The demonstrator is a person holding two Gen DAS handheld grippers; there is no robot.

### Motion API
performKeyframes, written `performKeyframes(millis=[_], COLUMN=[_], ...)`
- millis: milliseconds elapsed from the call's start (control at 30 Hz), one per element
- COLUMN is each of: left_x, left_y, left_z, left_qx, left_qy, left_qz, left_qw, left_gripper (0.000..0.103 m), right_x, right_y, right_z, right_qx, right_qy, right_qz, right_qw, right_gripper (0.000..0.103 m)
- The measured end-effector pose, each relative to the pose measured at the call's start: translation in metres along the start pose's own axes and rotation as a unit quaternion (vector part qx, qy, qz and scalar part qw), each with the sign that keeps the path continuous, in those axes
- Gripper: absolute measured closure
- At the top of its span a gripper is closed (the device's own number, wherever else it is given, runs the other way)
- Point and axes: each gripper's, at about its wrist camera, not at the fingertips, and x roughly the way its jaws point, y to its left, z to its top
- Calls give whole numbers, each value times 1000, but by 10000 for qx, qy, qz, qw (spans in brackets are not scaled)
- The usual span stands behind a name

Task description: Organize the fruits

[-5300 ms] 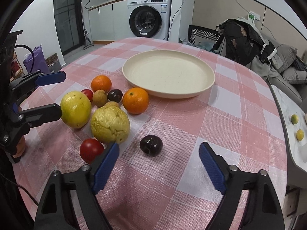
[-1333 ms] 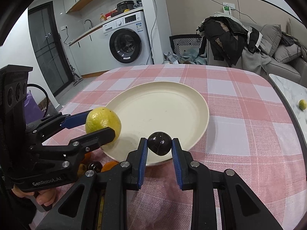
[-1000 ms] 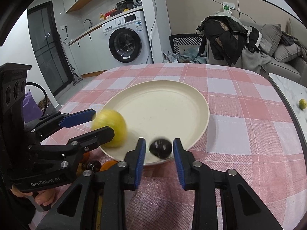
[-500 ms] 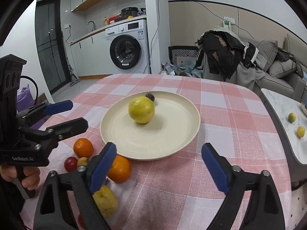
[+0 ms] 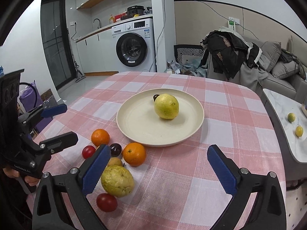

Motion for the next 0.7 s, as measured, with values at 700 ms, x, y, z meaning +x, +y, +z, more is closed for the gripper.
performKeyframes(millis=[700], left_x=[-11], left_y=[-12], left_z=[-37], left_qx=[-150], left_qy=[435], left_qz=[-104], left_qw=[9989], left_gripper=[0], right_x=[-1], right_y=[25], right_z=[-36], right_qx=[-245], right_qy=[711], right_qz=[221], right_qw=[9969], right_gripper=[0])
